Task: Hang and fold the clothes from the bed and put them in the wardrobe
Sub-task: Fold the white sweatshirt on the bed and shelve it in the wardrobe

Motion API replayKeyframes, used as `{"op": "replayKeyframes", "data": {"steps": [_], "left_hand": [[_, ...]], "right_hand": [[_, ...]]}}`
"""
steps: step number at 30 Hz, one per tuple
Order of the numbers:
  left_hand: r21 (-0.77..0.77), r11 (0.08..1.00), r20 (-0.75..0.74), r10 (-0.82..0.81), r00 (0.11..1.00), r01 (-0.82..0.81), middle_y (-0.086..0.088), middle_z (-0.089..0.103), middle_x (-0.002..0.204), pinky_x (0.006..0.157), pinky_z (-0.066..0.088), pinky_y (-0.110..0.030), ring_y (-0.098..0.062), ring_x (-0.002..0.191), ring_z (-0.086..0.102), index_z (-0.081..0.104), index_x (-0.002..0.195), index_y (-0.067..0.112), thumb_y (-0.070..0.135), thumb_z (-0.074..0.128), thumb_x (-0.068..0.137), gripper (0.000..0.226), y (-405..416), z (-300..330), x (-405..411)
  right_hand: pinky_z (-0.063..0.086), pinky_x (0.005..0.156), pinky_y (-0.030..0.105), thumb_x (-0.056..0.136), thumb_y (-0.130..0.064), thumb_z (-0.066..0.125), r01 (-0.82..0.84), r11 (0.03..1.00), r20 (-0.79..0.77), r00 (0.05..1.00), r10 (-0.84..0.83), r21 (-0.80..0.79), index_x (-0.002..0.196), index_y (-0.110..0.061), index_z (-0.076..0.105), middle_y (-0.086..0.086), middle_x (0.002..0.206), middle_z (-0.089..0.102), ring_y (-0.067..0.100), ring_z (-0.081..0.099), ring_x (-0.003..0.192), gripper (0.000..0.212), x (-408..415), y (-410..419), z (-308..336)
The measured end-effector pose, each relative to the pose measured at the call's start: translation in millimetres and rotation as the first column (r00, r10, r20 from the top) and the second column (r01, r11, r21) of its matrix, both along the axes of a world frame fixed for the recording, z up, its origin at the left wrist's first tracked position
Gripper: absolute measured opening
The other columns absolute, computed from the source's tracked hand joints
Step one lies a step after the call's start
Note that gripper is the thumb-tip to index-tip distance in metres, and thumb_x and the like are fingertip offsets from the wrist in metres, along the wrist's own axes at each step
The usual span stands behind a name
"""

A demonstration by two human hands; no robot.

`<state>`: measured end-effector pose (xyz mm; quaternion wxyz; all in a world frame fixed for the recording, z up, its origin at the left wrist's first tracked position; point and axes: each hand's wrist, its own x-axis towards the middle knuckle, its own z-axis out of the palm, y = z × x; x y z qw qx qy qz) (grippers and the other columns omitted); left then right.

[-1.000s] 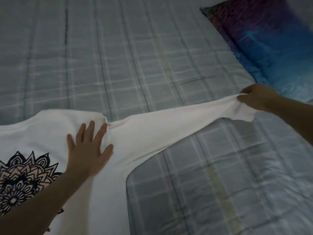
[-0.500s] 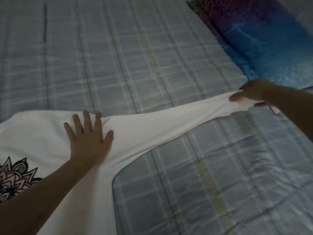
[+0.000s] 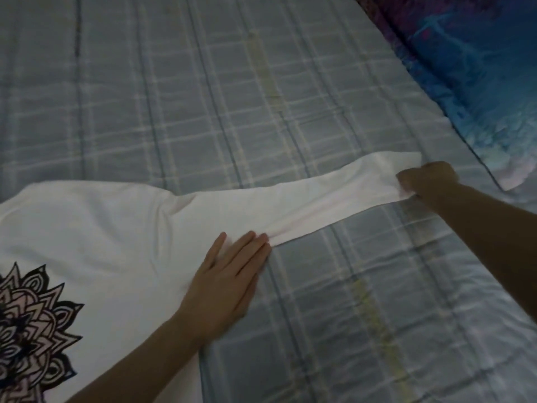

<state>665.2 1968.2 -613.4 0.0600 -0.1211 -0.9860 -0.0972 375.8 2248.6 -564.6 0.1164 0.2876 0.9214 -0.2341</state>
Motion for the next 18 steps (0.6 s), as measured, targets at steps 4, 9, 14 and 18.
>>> {"op": "replayKeyframes", "data": {"steps": [4, 9, 14, 18], "left_hand": [[0.039, 0.989, -0.053, 0.143, 0.988, -0.141, 0.008, 0.064, 0.099, 0.087, 0.029, -0.039, -0.022, 0.089, 0.058, 0.067, 0.107, 0.027, 0.026, 0.059, 0.089, 0.02, -1.7, 13.8, -9.1], [0.092, 0.995, -0.03, -0.041, 0.999, 0.044, 0.005, 0.059, 0.097, 0.084, 0.03, -0.034, -0.019, 0.087, 0.051, 0.064, 0.099, 0.025, 0.012, 0.067, 0.068, 0.033, 7.6, 22.3, -12.2], [0.206, 0.973, 0.105, -0.126, 0.986, 0.103, 0.005, 0.058, 0.099, 0.082, 0.033, -0.027, -0.018, 0.09, 0.051, 0.059, 0.1, 0.024, 0.012, 0.068, 0.065, 0.038, 9.1, 5.7, -4.0], [0.167, 0.969, 0.136, 0.162, 0.977, -0.184, 0.0, 0.041, 0.151, 0.117, 0.015, -0.044, -0.023, 0.14, 0.036, 0.05, 0.139, 0.028, 0.029, 0.042, 0.093, 0.047, 6.7, 4.1, -4.0]], "right_hand": [[0.056, 0.076, 0.054, 0.08, -0.007, 0.069, 0.102, 0.964, -0.135, 0.981, -0.138, -0.245, 0.112, -0.001, 0.061, 0.014, 0.104, 0.056, 0.035, 0.06, 0.09, 0.034, -3.7, 12.3, 4.9], [0.06, 0.055, 0.039, 0.078, -0.014, 0.079, 0.113, 0.939, -0.233, 0.953, -0.195, -0.323, 0.099, -0.004, 0.061, 0.016, 0.105, 0.058, 0.029, 0.062, 0.085, 0.029, -3.3, 41.6, 14.3], [0.058, 0.065, 0.041, 0.073, -0.019, 0.084, 0.269, 0.854, -0.078, 0.939, -0.336, -0.445, 0.118, 0.0, 0.061, 0.017, 0.107, 0.064, 0.028, 0.064, 0.08, 0.053, 5.7, 48.7, 4.3], [0.059, 0.058, 0.043, 0.076, -0.01, 0.08, 0.351, 0.748, 0.061, 0.921, -0.386, -0.563, 0.11, -0.006, 0.063, 0.014, 0.108, 0.064, 0.024, 0.065, 0.082, 0.038, 8.8, 50.1, -1.9]]}}
